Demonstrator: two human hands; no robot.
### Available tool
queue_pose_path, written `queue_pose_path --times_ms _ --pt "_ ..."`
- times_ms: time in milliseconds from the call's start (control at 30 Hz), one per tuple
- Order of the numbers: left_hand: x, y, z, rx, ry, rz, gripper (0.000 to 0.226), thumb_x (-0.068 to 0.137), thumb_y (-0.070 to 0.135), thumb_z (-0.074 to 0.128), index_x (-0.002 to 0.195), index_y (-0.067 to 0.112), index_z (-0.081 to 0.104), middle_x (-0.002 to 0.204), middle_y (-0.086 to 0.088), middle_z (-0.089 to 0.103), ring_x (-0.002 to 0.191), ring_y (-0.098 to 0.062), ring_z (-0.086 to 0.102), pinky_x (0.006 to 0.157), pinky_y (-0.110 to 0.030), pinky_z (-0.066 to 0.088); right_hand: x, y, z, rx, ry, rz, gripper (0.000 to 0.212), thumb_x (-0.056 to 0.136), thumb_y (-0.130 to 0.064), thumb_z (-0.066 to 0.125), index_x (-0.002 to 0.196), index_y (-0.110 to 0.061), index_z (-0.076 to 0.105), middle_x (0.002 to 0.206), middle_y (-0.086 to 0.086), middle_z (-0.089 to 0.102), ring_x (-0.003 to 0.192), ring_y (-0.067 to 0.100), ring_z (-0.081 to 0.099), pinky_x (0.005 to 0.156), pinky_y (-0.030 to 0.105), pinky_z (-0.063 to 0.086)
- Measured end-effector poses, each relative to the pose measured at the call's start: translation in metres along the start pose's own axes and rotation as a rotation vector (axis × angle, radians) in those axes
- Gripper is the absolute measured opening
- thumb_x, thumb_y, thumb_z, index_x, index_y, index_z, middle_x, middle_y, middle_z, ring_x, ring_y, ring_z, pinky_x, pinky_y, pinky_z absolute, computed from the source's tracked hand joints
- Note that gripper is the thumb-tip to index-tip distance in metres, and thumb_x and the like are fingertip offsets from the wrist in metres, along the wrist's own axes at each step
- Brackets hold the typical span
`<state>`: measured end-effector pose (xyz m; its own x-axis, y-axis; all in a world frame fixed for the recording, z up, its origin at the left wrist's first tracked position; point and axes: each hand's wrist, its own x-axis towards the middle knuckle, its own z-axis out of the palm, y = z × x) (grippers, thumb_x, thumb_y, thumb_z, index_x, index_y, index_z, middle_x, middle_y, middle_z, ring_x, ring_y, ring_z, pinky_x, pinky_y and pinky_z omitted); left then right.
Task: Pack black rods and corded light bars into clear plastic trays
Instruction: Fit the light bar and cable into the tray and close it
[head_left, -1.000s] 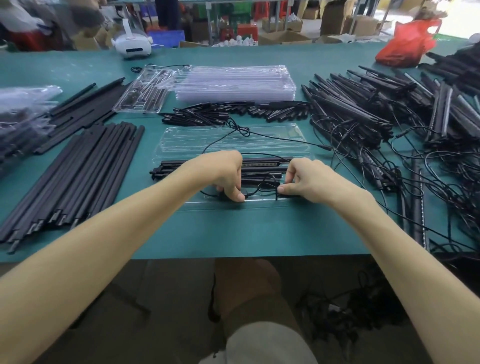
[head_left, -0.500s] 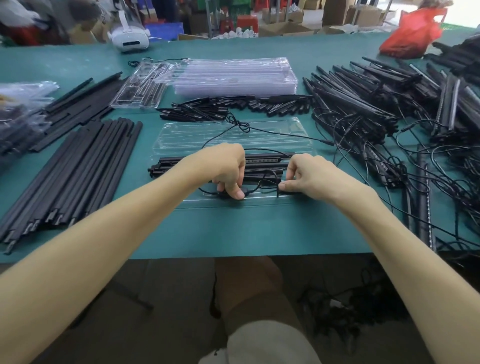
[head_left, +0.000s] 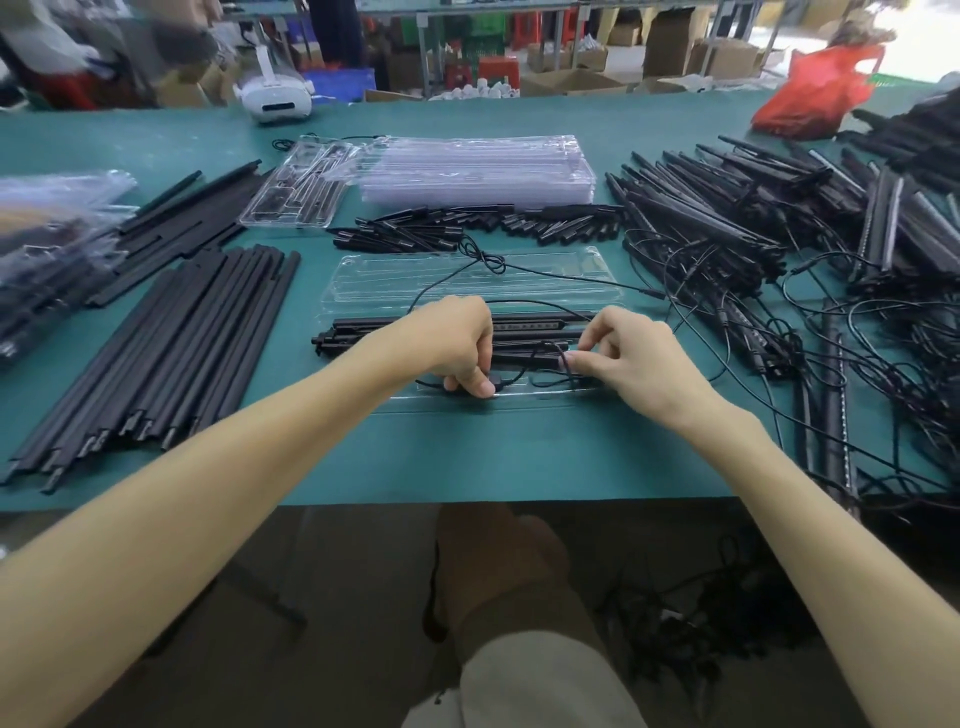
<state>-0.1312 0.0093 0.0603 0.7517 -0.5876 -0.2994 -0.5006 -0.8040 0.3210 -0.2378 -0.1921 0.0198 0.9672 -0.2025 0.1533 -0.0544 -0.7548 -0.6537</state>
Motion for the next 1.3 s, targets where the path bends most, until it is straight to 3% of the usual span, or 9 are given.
queue_pose_path --times_ms 133,333,467,600,733,933,1100,1200,1300 --pt "-0.002 -0.001 0.001 -0.004 0.016 0.023 0.026 0.069 0.023 0.091 0.073 0.017 0.066 0.065 -0.008 0.073 0.051 -0.011 0.062 0.064 -0.026 0.05 -0.003 -0.008 -0.003 0.093 0.111 -0.032 0.024 0.089 -0.038 0.073 0.078 -0.023 0.06 0.055 -0.005 0.058 0.05 0.002 0.049 0.052 0.013 0.036" --pt "-0.002 -0.008 0.003 -0.045 0.032 0.044 0.025 0.068 0.025 0.092 0.073 0.018 0.068 0.071 -0.01 0.075 0.054 -0.013 0.064 0.061 -0.025 0.05 -0.004 -0.014 -0.015 0.193 0.243 -0.013 0.017 0.093 -0.031 0.068 0.084 -0.018 0.062 0.058 -0.002 0.063 0.049 0.002 0.05 0.055 0.018 0.042" --pt "0.001 -0.014 0.006 -0.066 0.042 0.054 0.026 0.067 0.027 0.093 0.072 0.02 0.068 0.071 -0.009 0.075 0.049 -0.008 0.062 0.051 -0.02 0.044 -0.003 -0.001 -0.032 0.037 0.366 0.022 0.01 0.094 -0.022 0.066 0.1 -0.014 0.065 0.089 0.004 0.064 0.079 0.007 0.056 0.078 0.021 0.046" --pt "0.003 -0.017 0.005 -0.073 0.023 0.069 0.027 0.069 0.03 0.092 0.075 0.019 0.068 0.076 -0.009 0.076 0.049 -0.008 0.061 0.048 -0.017 0.044 -0.001 0.017 -0.035 -0.24 0.208 0.105 0.034 0.097 -0.017 0.063 0.13 -0.01 0.061 0.127 0.015 0.057 0.121 0.033 0.046 0.106 0.037 0.035" --pt "0.001 -0.014 -0.001 -0.075 0.004 0.096 0.026 0.07 0.026 0.091 0.081 0.017 0.069 0.076 -0.004 0.076 0.051 -0.009 0.065 0.053 -0.02 0.047 0.002 0.023 -0.029 -0.276 0.131 0.12 0.043 0.1 -0.012 0.058 0.142 -0.008 0.054 0.139 0.019 0.056 0.13 0.039 0.044 0.113 0.04 0.033" --pt "-0.007 0.012 0.005 -0.134 0.038 0.31 0.028 0.08 0.032 0.084 0.101 0.02 0.069 0.081 0.001 0.072 0.058 -0.008 0.064 0.062 -0.024 0.053 0.001 0.026 -0.025 -0.219 0.177 0.111 0.034 0.098 -0.011 0.06 0.132 -0.013 0.063 0.113 0.012 0.072 0.118 0.033 0.052 0.105 0.043 0.043" --pt "-0.006 0.029 0.02 -0.24 0.117 0.444 0.018 0.09 0.035 0.074 0.105 0.025 0.076 0.087 -0.01 0.063 0.062 -0.005 0.051 0.071 -0.029 0.047 -0.006 0.025 -0.032 -0.207 0.23 0.088 0.027 0.095 -0.014 0.066 0.122 -0.015 0.068 0.101 0.006 0.068 0.106 0.028 0.052 0.091 0.031 0.039" --pt "-0.003 0.03 0.027 -0.3 0.166 0.457 0.014 0.09 0.033 0.073 0.096 0.022 0.079 0.088 -0.007 0.06 0.067 -0.012 0.056 0.064 -0.023 0.046 -0.013 0.022 -0.04 -0.078 0.23 0.104 0.032 0.09 -0.013 0.072 0.122 -0.018 0.067 0.088 -0.002 0.065 0.087 0.017 0.057 0.082 0.026 0.043" --pt "0.001 0.023 0.032 -0.492 0.2 0.401 0.013 0.097 0.021 0.067 0.091 0.014 0.076 0.081 -0.003 0.071 0.062 -0.023 0.063 0.048 -0.025 0.049 -0.019 0.019 -0.05 0.061 0.172 0.152 0.037 0.087 -0.014 0.076 0.121 -0.022 0.068 0.082 -0.006 0.066 0.073 0.003 0.059 0.066 0.009 0.041"
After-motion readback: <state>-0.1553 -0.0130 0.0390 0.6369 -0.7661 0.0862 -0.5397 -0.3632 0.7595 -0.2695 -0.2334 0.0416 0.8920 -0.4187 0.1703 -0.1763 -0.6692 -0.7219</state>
